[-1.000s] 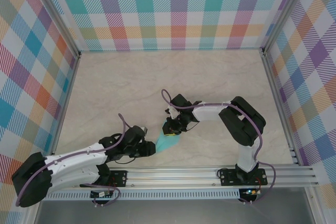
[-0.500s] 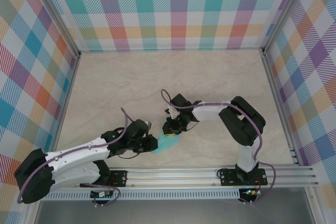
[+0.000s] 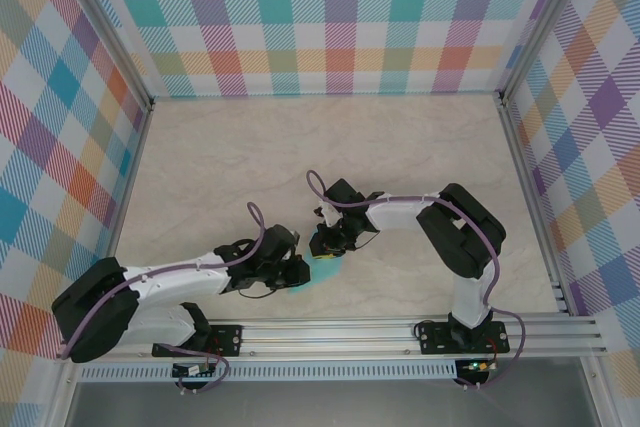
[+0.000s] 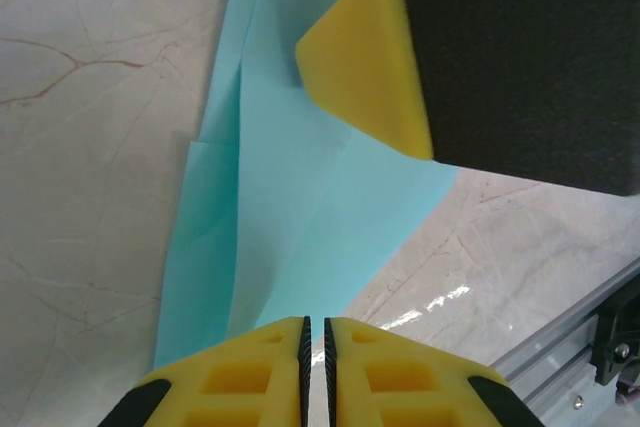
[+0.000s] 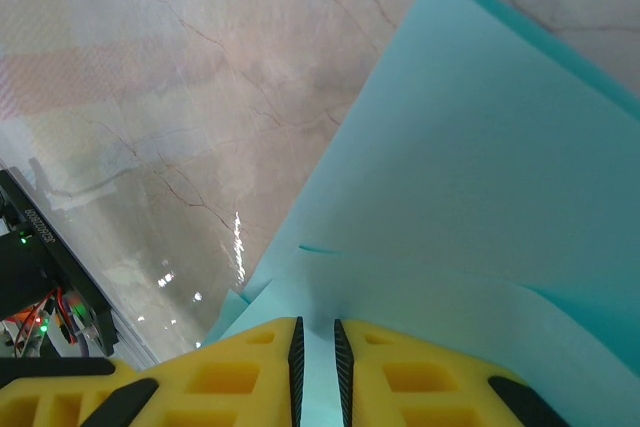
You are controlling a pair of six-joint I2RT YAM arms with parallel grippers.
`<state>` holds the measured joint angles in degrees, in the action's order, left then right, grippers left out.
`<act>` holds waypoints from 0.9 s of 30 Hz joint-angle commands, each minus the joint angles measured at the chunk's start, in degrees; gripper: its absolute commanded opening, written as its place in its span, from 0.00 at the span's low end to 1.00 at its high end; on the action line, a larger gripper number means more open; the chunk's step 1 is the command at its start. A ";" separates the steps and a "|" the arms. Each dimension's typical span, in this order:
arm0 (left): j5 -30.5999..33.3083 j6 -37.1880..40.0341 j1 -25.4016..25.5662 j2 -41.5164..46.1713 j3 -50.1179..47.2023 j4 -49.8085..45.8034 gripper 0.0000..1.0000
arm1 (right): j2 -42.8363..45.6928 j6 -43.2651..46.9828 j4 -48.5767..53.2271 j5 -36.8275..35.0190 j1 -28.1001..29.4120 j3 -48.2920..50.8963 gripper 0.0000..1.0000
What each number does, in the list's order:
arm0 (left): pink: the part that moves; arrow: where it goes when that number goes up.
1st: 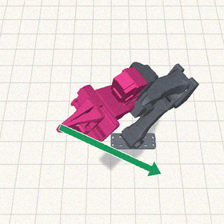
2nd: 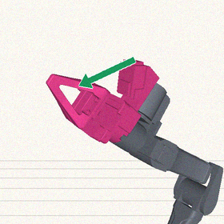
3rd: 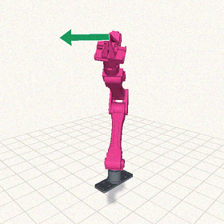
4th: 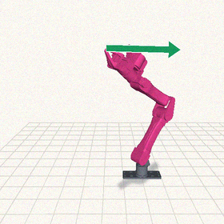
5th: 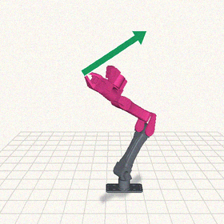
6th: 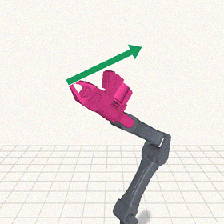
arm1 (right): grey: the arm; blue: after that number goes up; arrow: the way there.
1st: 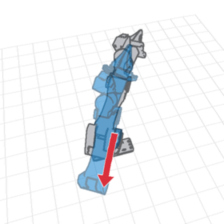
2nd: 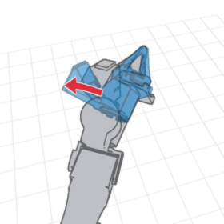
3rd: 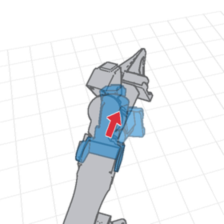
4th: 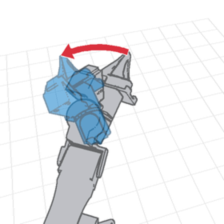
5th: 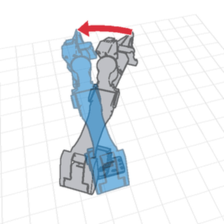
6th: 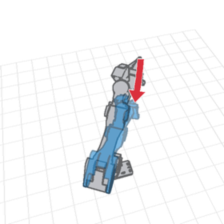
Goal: Fold a paper plane with a square sheet of paper (pick it up from the middle)
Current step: Fourth fold the wing at the center of the table.
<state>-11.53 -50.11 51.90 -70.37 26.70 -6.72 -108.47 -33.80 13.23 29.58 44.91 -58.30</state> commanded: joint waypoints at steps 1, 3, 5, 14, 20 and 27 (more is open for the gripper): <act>-1.48 -0.80 -0.74 -1.88 -2.44 2.13 0.14 | -2.45 1.07 2.97 -4.53 -0.34 0.12 0.20; -1.70 -1.54 -0.75 -2.61 -3.41 2.63 0.13 | -2.43 1.10 3.10 -4.62 -0.35 0.12 0.20; -1.24 -2.05 -0.74 -2.55 -4.46 2.59 0.13 | -2.39 1.05 3.07 -4.62 -0.35 0.12 0.20; 0.15 -3.40 -0.75 0.86 -8.11 -0.52 0.14 | -2.63 1.05 3.20 -4.71 -0.32 -0.23 0.20; 2.04 -2.52 -0.75 5.31 -8.36 -5.54 0.15 | -2.98 0.91 3.21 -4.80 -0.34 -0.32 0.19; 1.29 -2.38 -0.74 5.58 -9.42 -8.36 0.16 | -3.12 0.95 3.79 -5.19 -0.34 -0.67 0.20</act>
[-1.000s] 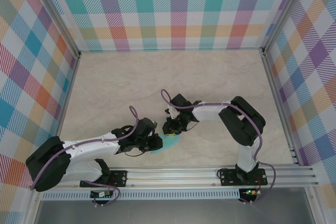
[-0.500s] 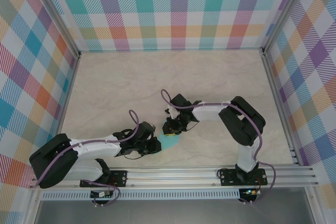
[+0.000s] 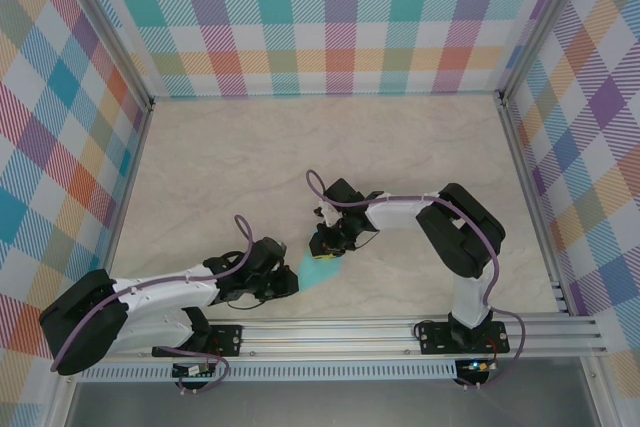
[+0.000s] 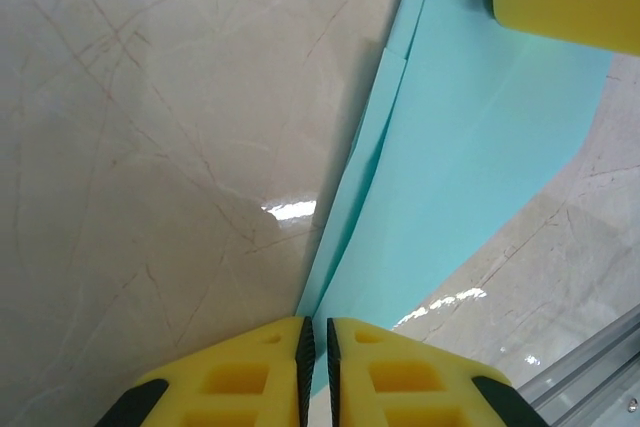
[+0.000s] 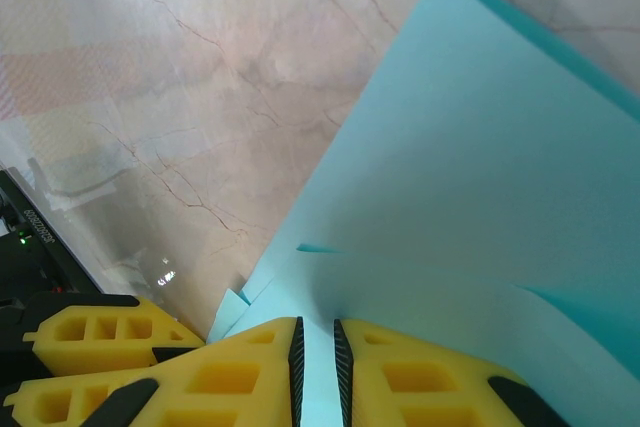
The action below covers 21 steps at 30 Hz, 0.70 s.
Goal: Fold a paper plane with a square sheet of paper (pick it up from the middle)
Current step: Fourth fold the wing at the center of the table.
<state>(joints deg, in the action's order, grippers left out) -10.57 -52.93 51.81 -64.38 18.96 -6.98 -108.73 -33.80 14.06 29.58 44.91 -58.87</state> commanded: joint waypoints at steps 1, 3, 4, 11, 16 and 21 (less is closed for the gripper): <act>0.15 0.57 -0.66 -0.63 -1.48 -8.39 0.16 | -2.89 1.00 2.99 -5.16 -0.32 -0.10 0.20; 0.02 0.61 -0.66 -1.25 -0.79 -10.70 0.16 | -2.97 0.84 3.09 -5.24 -0.34 -0.20 0.20; -0.21 0.76 -0.62 -1.49 -0.55 -10.87 0.16 | -2.97 0.82 3.08 -5.24 -0.35 -0.27 0.20; 1.16 2.03 -0.66 0.06 3.19 -16.29 0.12 | -3.14 0.85 3.35 -5.41 -0.34 -0.37 0.20; 2.35 2.36 -0.66 5.14 7.18 -17.09 0.15 | -3.13 1.04 3.67 -5.59 -0.34 -0.41 0.19; 1.26 2.85 -0.66 1.68 10.53 -12.68 0.15 | -2.97 1.27 3.78 -5.68 -0.34 -0.37 0.20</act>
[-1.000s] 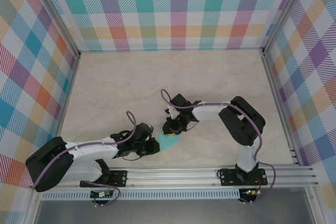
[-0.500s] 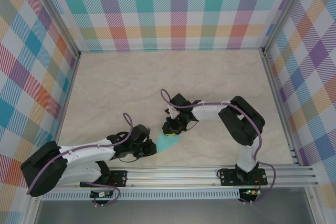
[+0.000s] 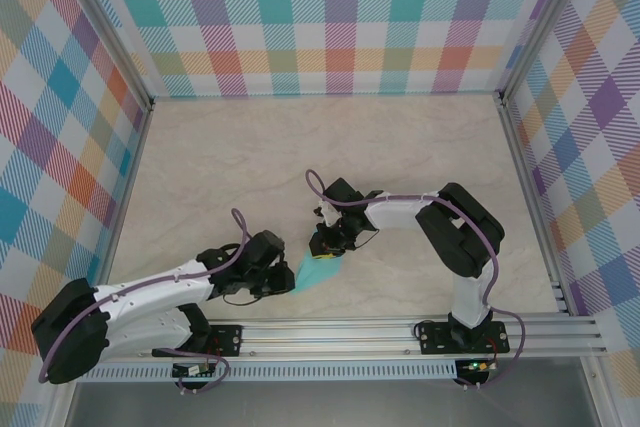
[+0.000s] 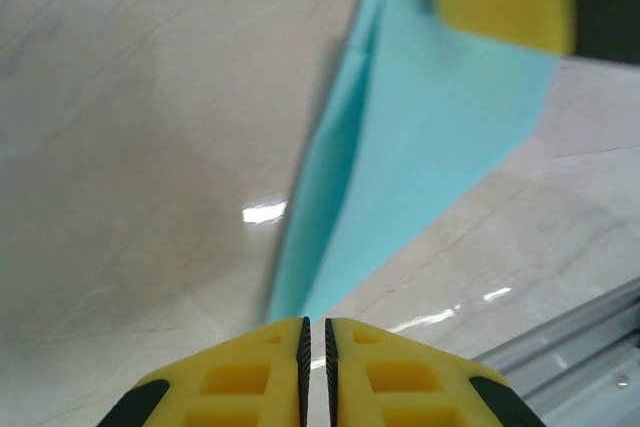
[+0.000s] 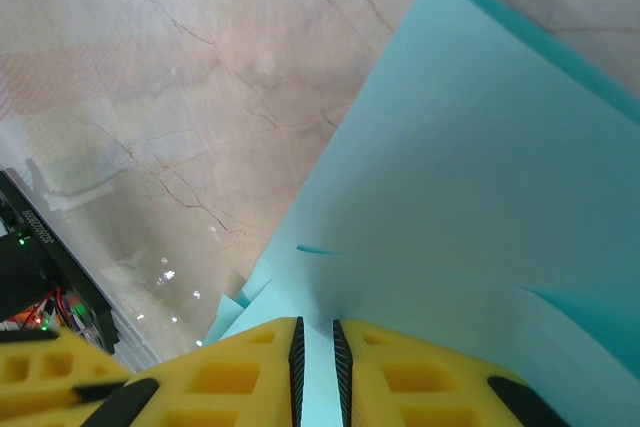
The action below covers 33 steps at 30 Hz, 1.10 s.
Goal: Fold a paper plane with a square sheet of paper (pick it up from the middle)
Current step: Fourth fold the wing at the center of the table.
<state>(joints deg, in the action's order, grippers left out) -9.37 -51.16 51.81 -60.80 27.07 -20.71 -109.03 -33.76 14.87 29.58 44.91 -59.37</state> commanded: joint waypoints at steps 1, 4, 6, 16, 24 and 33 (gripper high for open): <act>-0.42 1.15 -0.66 -3.06 2.82 2.68 0.15 | -2.68 1.17 3.09 -5.70 -0.34 0.14 0.20; -1.68 1.39 -0.65 -7.25 4.14 7.79 0.15 | -2.68 1.22 3.12 -5.68 -0.34 0.14 0.20; -1.80 2.15 -0.61 -10.00 5.02 8.97 0.14 | -2.68 1.07 2.98 -5.59 -0.34 0.21 0.20; -1.07 0.40 -0.66 -17.39 0.71 10.35 0.12 | -2.52 1.15 3.24 -5.24 -0.34 -0.13 0.20; 2.01 -1.54 -0.65 -16.46 -5.13 9.44 0.09 | -0.53 1.17 3.56 -4.56 -0.36 -1.48 0.23; 3.39 -2.28 -0.62 -16.20 -6.06 9.81 0.02 | 9.85 -0.38 2.80 -8.16 -0.32 -0.51 0.26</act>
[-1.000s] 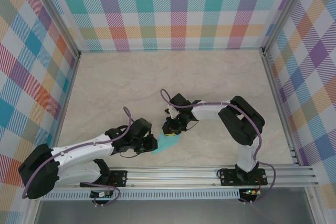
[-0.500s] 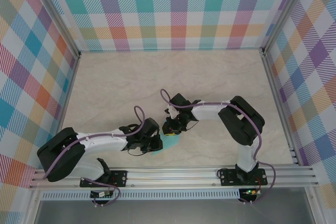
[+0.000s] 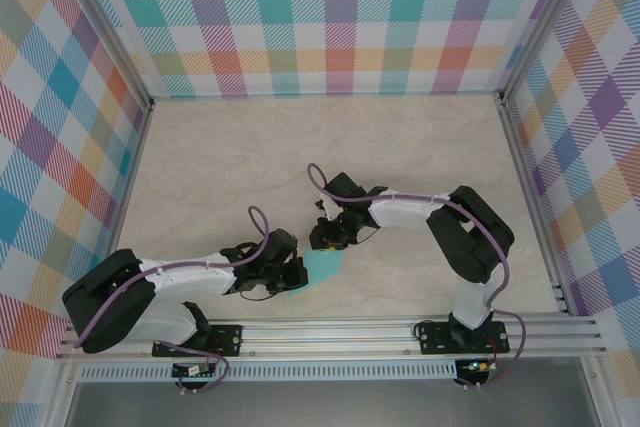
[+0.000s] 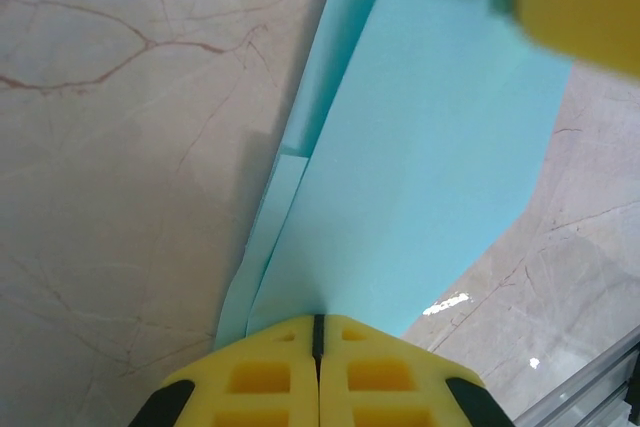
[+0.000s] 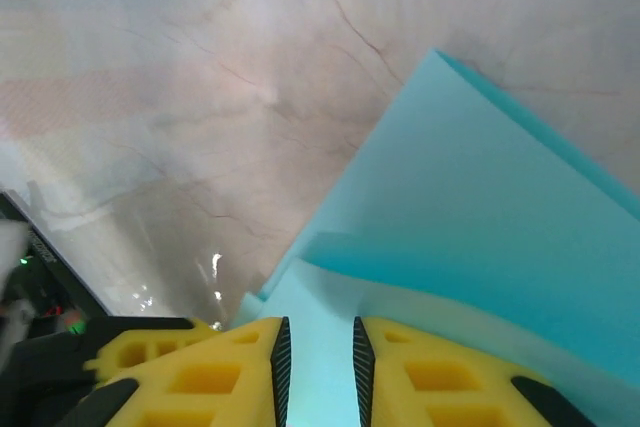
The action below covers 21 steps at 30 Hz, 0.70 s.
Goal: Fold a paper plane with a square sheet of paper (pick it up from the middle)
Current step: Fourth fold the wing at the center of the table.
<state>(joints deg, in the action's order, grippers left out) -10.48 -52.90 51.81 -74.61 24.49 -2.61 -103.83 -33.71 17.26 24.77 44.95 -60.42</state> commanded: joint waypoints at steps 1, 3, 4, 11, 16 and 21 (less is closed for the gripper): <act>4.50 -0.53 -0.65 -2.56 -3.42 -8.21 0.02 | 5.69 -0.78 0.02 -3.76 -0.38 0.97 0.25; 4.54 -0.54 -0.66 -2.78 -3.32 -8.18 0.02 | 6.52 -2.04 -2.00 -2.80 -0.43 2.33 0.22; 4.51 -0.54 -0.64 -2.98 -3.23 -8.03 0.02 | 6.37 -3.08 -3.62 -1.46 -0.41 3.01 0.20; 4.45 -0.46 -0.64 -3.93 -2.36 -7.77 0.01 | 3.59 -8.21 -12.68 3.43 2.52 6.79 0.16; 4.35 -0.19 -0.59 -4.76 -1.90 -7.86 0.00 | 1.35 -9.47 -15.25 3.61 4.13 7.89 0.16; 4.69 -0.42 -0.66 -5.31 -1.94 -7.76 0.00 | 0.14 -9.96 -16.24 2.87 4.55 9.16 0.16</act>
<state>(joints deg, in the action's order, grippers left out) -10.50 -53.15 51.81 -76.16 25.34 -2.57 -102.61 -42.52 3.53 26.70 49.36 -52.25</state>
